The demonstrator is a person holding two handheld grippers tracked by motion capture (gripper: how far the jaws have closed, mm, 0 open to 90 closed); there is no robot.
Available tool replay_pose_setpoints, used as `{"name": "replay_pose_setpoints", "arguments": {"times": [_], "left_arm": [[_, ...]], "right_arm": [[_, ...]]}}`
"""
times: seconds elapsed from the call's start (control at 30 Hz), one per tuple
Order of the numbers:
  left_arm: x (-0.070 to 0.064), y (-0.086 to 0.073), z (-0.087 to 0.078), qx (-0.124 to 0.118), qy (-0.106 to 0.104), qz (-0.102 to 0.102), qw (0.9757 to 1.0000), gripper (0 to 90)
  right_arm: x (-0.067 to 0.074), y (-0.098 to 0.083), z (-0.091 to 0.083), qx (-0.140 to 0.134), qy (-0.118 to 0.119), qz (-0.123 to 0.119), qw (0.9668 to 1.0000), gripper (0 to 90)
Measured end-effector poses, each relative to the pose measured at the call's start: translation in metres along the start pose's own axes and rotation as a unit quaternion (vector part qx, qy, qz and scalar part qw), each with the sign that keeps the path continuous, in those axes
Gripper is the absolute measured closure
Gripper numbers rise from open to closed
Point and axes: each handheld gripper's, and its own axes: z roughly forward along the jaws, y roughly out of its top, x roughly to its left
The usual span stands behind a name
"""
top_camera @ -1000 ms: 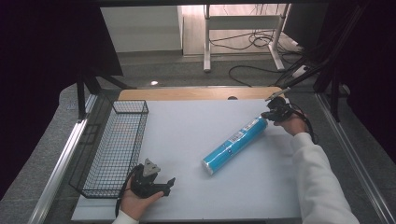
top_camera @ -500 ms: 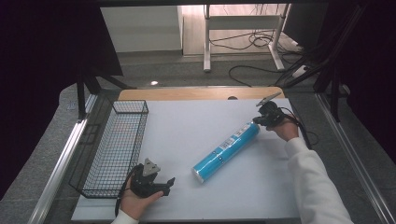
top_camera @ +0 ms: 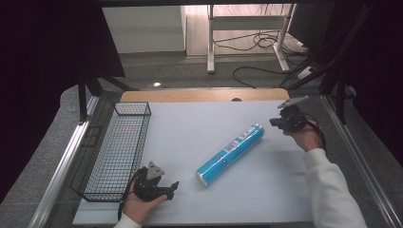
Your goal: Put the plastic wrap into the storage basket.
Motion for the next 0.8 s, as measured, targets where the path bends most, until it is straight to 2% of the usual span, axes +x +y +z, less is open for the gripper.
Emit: {"name": "replay_pose_setpoints", "arguments": {"times": [0.07,0.2,0.33,0.4,0.5,0.53,0.6,0.63,0.67,0.7,0.8], "left_arm": [[-0.001,0.000,0.001,0.003,0.000,0.002,1.0000,14.5],[-0.002,0.001,0.001,0.005,0.000,0.007,1.0000,14.4],[-0.003,0.000,0.001,0.003,0.000,0.007,1.0000,14.3],[-0.004,0.000,0.001,0.003,0.000,0.008,1.0000,14.3],[-0.005,0.001,0.002,0.004,0.000,0.010,0.9999,14.2],[-0.005,0.001,0.002,0.004,0.000,0.010,0.9999,14.2],[-0.005,0.001,0.002,0.004,0.001,0.010,0.9999,14.2],[-0.005,0.001,0.002,0.004,0.001,0.010,0.9999,14.2],[-0.005,0.001,0.002,0.006,0.001,0.011,0.9999,14.2],[-0.006,0.001,0.002,0.005,0.002,0.011,0.9999,14.2],[-0.005,0.001,0.002,0.006,0.002,0.010,0.9999,14.2]], "right_arm": [[0.013,-0.012,-0.021,-0.017,0.010,0.001,0.9998,90.0],[0.034,-0.034,-0.045,-0.042,0.032,0.035,0.9980,90.0],[0.054,-0.060,-0.066,-0.048,0.035,0.043,0.9973,89.3],[0.059,-0.073,-0.075,-0.053,0.042,0.052,0.9964,88.9],[0.065,-0.089,-0.086,-0.053,0.039,0.058,0.9961,88.8],[0.066,-0.093,-0.089,-0.053,0.034,0.058,0.9963,88.8],[0.063,-0.099,-0.092,-0.050,0.008,0.052,0.9974,89.3],[0.063,-0.099,-0.092,-0.050,0.008,0.052,0.9974,89.3],[0.052,-0.105,-0.094,-0.057,-0.014,0.063,0.9963,89.8],[0.046,-0.107,-0.095,-0.055,-0.026,0.073,0.9955,89.8],[0.036,-0.115,-0.102,-0.040,-0.065,0.069,0.9947,89.9]]}}
